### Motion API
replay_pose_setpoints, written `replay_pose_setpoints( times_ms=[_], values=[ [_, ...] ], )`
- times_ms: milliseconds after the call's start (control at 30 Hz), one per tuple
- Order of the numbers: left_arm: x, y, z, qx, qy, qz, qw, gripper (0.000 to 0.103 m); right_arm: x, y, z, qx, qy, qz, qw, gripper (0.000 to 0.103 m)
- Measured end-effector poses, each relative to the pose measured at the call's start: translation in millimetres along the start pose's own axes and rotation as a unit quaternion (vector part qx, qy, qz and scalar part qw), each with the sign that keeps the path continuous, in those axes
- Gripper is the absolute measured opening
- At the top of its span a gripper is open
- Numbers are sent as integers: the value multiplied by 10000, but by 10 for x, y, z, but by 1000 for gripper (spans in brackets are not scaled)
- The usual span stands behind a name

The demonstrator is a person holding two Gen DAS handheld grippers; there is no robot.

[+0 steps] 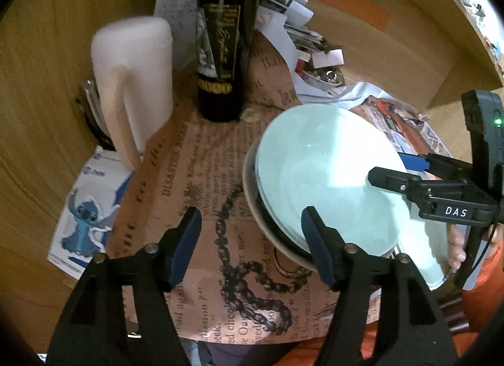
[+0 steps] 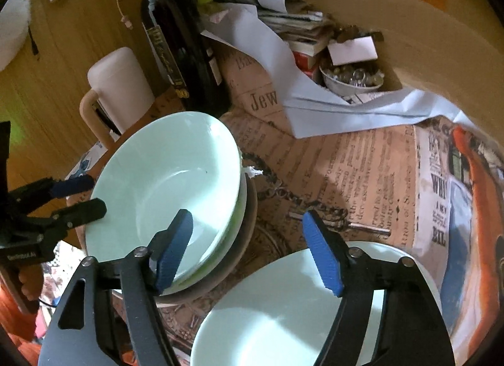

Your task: Organize plates and bowls

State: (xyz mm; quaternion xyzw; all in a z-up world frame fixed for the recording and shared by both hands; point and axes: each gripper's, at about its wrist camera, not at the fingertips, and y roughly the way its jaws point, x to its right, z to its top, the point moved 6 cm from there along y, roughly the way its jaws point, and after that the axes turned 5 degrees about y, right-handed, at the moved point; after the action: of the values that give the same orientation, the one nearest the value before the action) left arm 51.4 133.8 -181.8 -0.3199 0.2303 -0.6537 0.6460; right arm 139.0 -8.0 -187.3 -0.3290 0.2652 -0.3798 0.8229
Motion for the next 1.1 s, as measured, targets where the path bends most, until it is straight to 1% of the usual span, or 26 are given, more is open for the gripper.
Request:
replay_pose_setpoints(
  times_ms=[100, 300, 400, 467, 500, 600, 633, 667, 833, 900, 967, 1100],
  values=[
    [30, 43, -3, -22, 37, -58, 10000, 66, 7, 38, -1, -74, 64, 39, 9999, 69],
    [110, 169, 13, -194, 105, -248, 9995, 66, -7, 139, -3, -252, 157, 137, 9995, 69],
    [127, 218, 22, -254, 77, -374, 9989, 61, -18, 188, -8, -351, 160, 181, 9991, 67],
    [136, 233, 31, -276, 63, -433, 9987, 58, -31, 216, -12, -421, 168, 228, 9987, 62],
    [140, 238, 34, -280, 60, -454, 9986, 55, -40, 233, -10, -453, 178, 263, 9985, 60],
    [167, 273, 42, -311, 89, -501, 9982, 49, -75, 280, -8, -545, 177, 359, 9977, 50],
    [171, 282, 46, -314, 101, -478, 9983, 49, -90, 292, -7, -578, 177, 400, 9974, 46],
    [176, 289, 52, -304, 114, -448, 9985, 49, -103, 304, -10, -611, 183, 444, 9970, 43],
    [158, 288, 56, -294, 84, -464, 9985, 48, -140, 341, -21, -621, 168, 472, 9968, 43],
    [167, 291, 58, -285, 127, -419, 9986, 48, -173, 347, -22, -637, 133, 485, 9967, 40],
    [188, 288, 54, -258, 179, -313, 9990, 48, -194, 346, -17, -601, 115, 406, 9973, 40],
    [194, 289, 46, -233, 233, -63, 9994, 44, -176, 324, -10, -578, 223, 358, 9974, 38]
  ],
)
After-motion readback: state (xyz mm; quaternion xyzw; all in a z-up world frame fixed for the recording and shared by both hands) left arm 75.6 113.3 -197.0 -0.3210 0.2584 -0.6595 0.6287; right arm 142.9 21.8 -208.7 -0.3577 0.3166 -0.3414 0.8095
